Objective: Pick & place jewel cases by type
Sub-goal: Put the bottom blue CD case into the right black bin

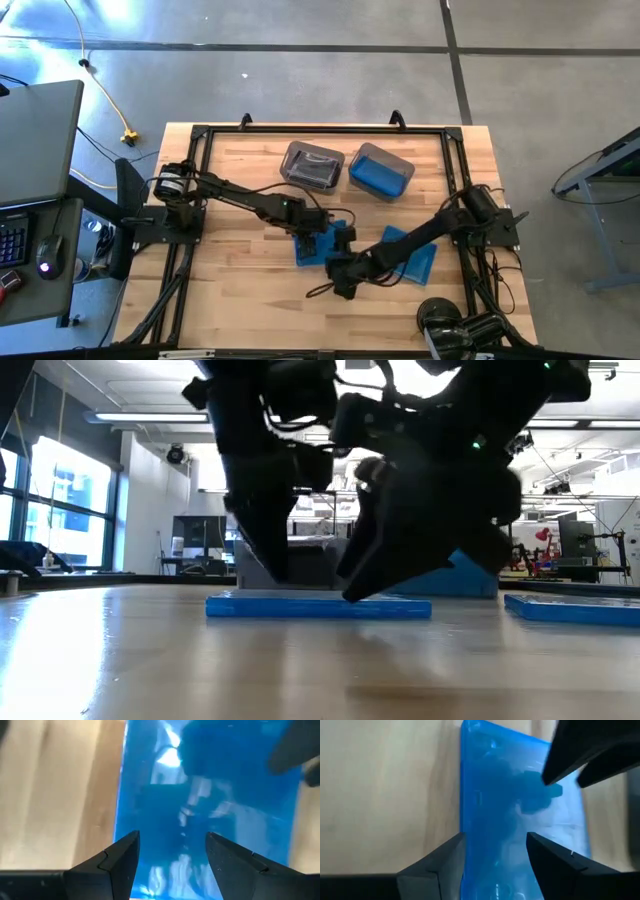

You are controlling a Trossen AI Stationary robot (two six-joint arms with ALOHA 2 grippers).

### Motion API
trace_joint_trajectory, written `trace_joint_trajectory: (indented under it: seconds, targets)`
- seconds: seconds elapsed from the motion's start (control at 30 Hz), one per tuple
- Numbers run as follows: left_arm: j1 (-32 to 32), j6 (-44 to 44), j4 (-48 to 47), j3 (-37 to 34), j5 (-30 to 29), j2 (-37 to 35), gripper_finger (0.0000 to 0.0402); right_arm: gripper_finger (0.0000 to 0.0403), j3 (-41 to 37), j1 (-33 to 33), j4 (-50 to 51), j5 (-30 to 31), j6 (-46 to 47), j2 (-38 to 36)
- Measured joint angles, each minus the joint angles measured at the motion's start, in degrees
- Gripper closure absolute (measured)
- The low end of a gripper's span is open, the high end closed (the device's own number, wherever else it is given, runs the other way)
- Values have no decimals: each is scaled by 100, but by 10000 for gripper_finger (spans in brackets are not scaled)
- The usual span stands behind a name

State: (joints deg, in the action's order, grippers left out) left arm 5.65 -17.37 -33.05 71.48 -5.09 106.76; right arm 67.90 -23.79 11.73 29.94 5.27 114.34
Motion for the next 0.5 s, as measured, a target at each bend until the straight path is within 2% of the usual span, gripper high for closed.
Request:
trace_joint_trajectory:
  seconds: [0.07, 0.2, 0.5]
  targets:
    - [-11, -43, 136, -154, -244, 0, 181, 193, 35, -50, 33, 215, 24, 34]
    - [-107, -68, 133, -260, -526, -9, 181, 190, 37, -180, 287, 173, 494, 38]
    - [-236, -19, 87, -260, -76, -11, 181, 192, 46, -529, 923, -263, 1690, 36]
